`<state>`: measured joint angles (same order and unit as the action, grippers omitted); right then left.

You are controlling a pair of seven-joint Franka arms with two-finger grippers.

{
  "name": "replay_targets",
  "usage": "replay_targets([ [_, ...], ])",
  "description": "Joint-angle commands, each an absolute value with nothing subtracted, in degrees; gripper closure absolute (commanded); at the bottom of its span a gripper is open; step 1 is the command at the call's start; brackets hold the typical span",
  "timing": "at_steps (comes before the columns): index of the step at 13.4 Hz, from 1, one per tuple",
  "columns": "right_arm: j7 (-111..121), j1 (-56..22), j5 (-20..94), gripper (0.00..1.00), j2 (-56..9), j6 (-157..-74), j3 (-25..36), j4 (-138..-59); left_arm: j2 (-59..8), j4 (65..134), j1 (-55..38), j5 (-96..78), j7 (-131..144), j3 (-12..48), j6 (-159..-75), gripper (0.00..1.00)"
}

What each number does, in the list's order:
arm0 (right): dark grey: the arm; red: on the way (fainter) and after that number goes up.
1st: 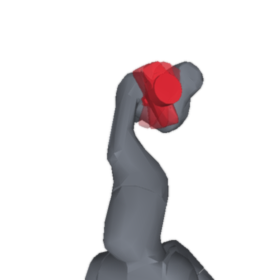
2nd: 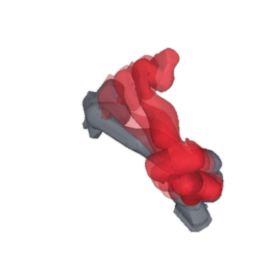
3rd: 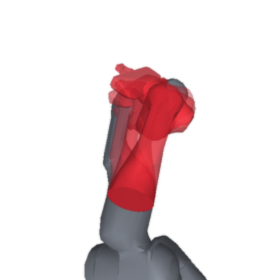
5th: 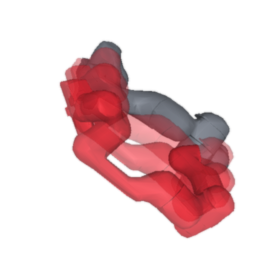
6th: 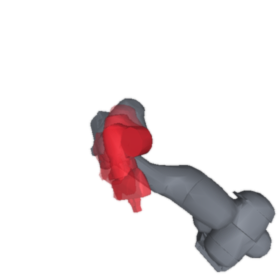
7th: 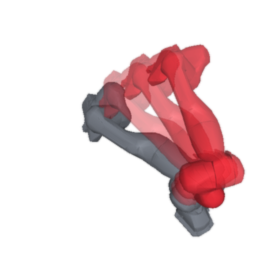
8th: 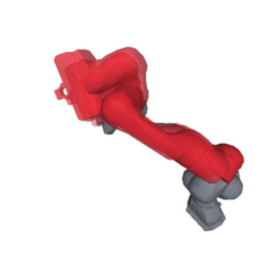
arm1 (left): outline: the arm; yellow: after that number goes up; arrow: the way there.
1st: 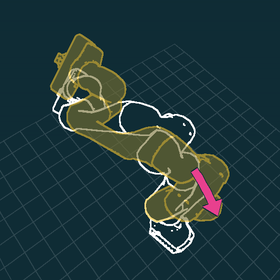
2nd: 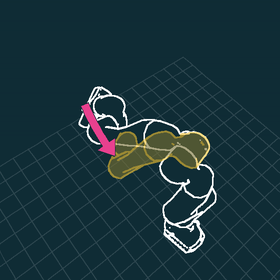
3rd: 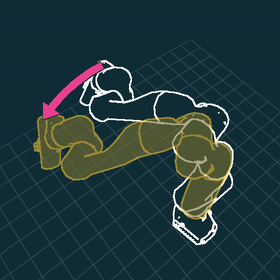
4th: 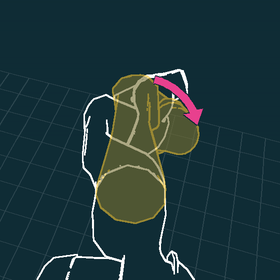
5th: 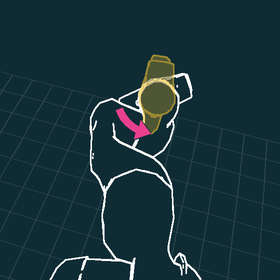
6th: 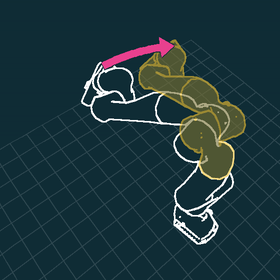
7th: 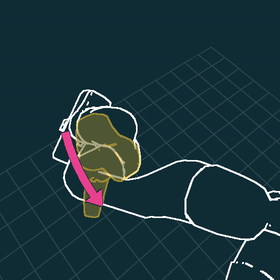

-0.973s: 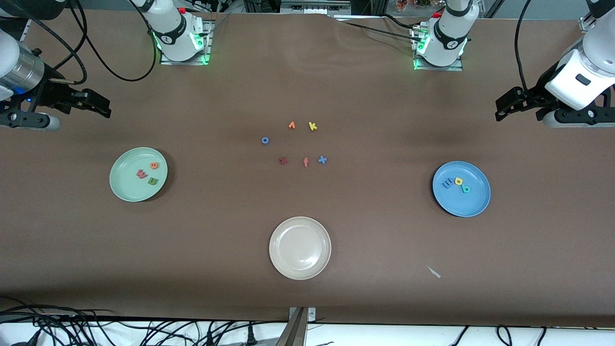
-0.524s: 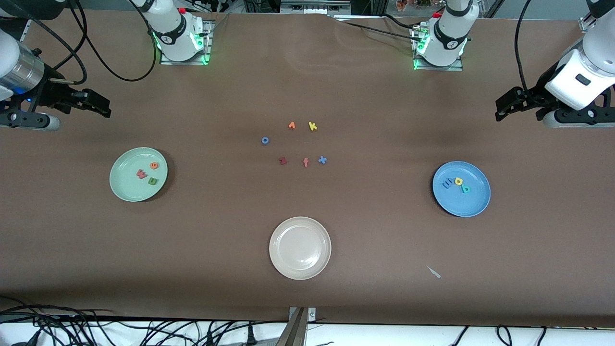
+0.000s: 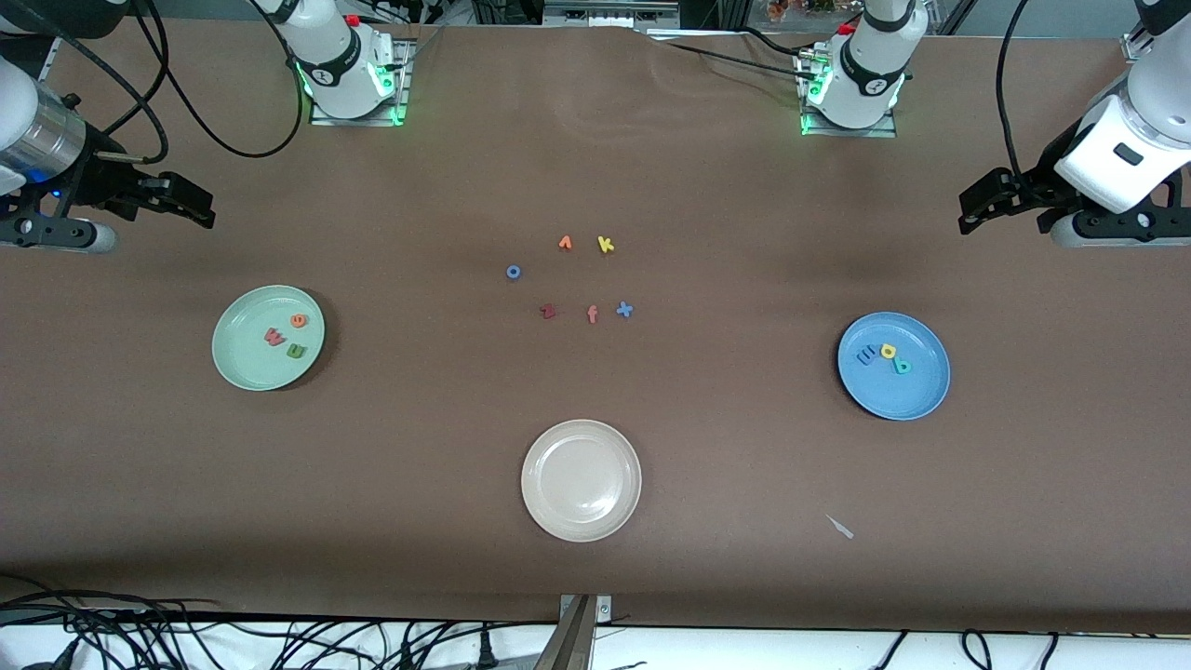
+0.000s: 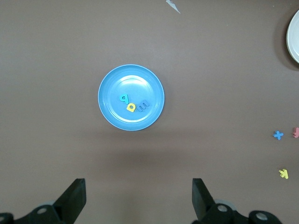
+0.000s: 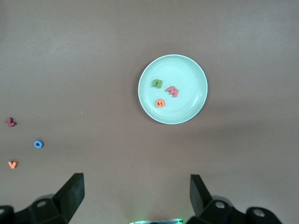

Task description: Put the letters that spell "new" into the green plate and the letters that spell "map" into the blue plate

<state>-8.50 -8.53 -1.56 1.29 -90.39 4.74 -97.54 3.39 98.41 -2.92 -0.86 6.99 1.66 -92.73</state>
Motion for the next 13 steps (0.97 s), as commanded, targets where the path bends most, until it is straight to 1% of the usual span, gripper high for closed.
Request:
replay_targets([
  [1,-8.96,-8.35,-1.67,0.0,1.14,-90.0,4.57,-96.77,2.81,96.68,-3.25,0.26,5.98,1.58,-91.41,0.0],
  [11,-8.97,-8.26,-1.76,0.0,1.06,-89.74,4.66,-96.86,2.81,96.68,-3.25,0.26,5.98,1.58,-91.32,0.0],
  [13,-8.97,-8.26,-1.76,0.0,1.05,-89.47,4.75,-96.86,2.81,96.68,-3.16,0.26,6.06,2.37,-91.32,0.0],
])
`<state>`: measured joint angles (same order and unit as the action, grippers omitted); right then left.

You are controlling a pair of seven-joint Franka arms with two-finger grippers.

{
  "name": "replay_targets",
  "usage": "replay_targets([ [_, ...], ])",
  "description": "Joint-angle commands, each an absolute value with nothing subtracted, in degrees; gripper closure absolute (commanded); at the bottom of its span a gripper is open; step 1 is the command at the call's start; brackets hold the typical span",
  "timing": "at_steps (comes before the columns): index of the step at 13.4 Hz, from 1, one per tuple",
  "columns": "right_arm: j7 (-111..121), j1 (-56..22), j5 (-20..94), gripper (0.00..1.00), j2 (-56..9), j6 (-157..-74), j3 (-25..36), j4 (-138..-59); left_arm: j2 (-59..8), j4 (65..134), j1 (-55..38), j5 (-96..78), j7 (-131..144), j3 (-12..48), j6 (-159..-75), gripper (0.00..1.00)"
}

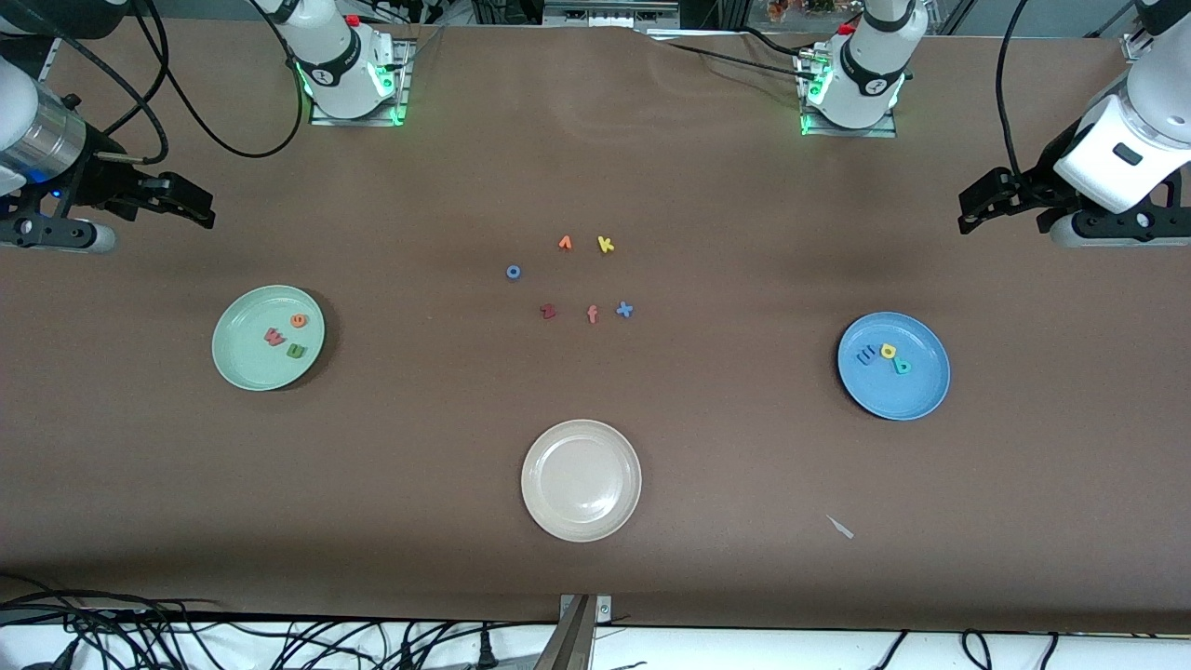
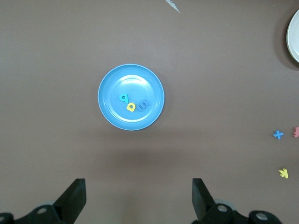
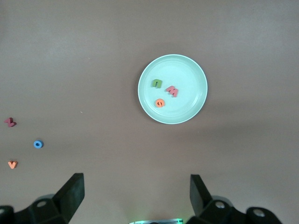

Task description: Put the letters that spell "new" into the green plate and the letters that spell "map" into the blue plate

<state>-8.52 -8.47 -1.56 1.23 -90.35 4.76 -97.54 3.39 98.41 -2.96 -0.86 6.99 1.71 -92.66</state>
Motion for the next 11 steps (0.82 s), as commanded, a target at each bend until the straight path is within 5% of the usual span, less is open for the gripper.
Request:
replay_targets([
  [1,-9.05,-8.26,-1.76,0.0,1.05,-89.47,4.75,-96.86,2.81,96.68,-3.16,0.26,6.06,2.46,-91.32,0.0],
  [11,-8.44,-8.26,-1.85,0.0,0.88,-89.83,4.92,-96.85,2.81,96.68,-3.16,0.26,6.06,2.46,-91.32,0.0],
])
